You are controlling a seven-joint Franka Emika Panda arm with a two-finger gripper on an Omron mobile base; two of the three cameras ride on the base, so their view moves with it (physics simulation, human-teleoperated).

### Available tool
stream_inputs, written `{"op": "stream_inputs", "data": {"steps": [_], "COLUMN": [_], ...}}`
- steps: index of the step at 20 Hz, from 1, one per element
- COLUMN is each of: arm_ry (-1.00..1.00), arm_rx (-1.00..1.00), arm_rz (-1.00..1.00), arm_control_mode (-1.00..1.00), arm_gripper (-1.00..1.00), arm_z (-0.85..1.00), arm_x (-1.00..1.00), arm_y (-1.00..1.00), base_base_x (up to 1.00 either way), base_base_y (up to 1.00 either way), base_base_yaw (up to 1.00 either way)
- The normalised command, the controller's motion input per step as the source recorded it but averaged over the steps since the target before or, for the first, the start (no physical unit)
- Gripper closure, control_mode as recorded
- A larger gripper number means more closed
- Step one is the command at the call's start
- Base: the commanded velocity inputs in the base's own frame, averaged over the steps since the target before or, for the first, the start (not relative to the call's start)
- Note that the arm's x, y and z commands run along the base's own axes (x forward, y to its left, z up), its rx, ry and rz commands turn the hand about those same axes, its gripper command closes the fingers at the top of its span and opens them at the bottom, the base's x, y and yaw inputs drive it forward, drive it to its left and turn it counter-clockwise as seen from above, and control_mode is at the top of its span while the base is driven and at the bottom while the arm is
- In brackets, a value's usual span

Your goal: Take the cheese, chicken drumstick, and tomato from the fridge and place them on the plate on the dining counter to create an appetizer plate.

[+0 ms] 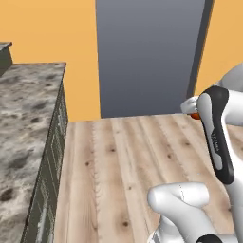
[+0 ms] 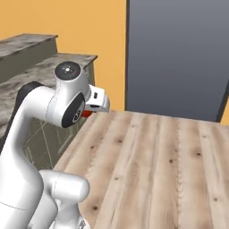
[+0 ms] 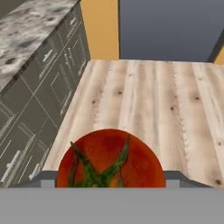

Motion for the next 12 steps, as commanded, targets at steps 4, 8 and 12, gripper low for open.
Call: {"op": "stream_inputs", "data": {"steps": [4,8,12], "arm_ry": [0.0,0.0,0.0], "arm_rx": [0.0,0.0,0.0], "arm_rz": [0.0,0.0,0.0], "arm_control_mode": [1.0,1.0,1.0], "arm_gripper": [1.0,1.0,1.0], "arm_z": [0.0,0.0,0.0], "arm_x": [0.0,0.0,0.0], "arm_y": [0.0,0.0,0.0], "base_base_x": [-1.0,-1.0,-1.0], "base_base_y": [0.46,0.37,0.31], "base_base_yaw": [-0.13,-0.12,-0.12]}}
